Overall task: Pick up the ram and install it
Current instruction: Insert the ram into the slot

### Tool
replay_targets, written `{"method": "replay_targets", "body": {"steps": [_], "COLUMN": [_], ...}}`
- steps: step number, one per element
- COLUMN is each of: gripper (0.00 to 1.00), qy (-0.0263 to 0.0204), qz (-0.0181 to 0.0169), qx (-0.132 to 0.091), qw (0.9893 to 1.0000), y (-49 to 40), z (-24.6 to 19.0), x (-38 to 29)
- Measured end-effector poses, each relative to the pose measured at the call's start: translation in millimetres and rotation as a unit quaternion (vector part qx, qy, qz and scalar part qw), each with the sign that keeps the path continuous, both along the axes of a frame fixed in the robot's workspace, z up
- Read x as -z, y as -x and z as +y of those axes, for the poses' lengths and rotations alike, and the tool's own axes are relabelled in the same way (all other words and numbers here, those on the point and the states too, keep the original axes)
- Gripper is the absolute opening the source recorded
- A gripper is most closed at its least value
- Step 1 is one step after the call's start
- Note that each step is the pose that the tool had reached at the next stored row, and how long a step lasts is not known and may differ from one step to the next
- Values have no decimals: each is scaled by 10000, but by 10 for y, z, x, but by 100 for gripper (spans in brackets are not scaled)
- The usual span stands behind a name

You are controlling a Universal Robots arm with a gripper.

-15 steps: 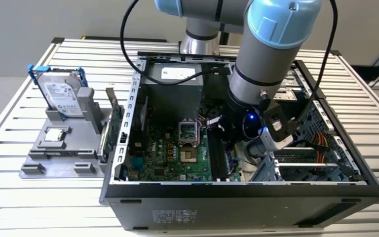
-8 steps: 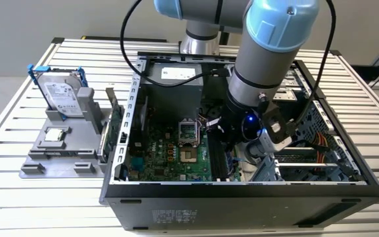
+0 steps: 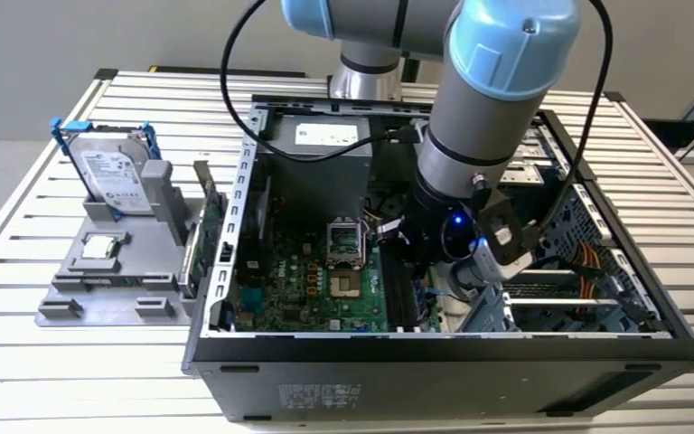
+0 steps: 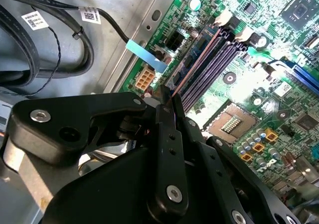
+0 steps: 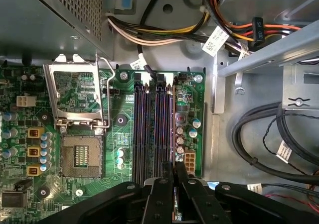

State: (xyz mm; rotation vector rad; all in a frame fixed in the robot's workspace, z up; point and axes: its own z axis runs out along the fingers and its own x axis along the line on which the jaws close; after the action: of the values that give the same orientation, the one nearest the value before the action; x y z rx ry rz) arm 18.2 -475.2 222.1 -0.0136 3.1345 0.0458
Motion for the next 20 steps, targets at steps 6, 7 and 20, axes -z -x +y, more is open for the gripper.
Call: {"method": "replay_targets", "body": {"steps": [6, 7, 20], "gripper": [0, 0, 0], "qy": [1, 1, 0], "qz": [0, 0, 8], "qx": [-16, -21, -26], "qw": [10000, 10000, 10000], "y": [2, 3, 14], "z": [2, 2, -1], "x": [5, 5, 47]}}
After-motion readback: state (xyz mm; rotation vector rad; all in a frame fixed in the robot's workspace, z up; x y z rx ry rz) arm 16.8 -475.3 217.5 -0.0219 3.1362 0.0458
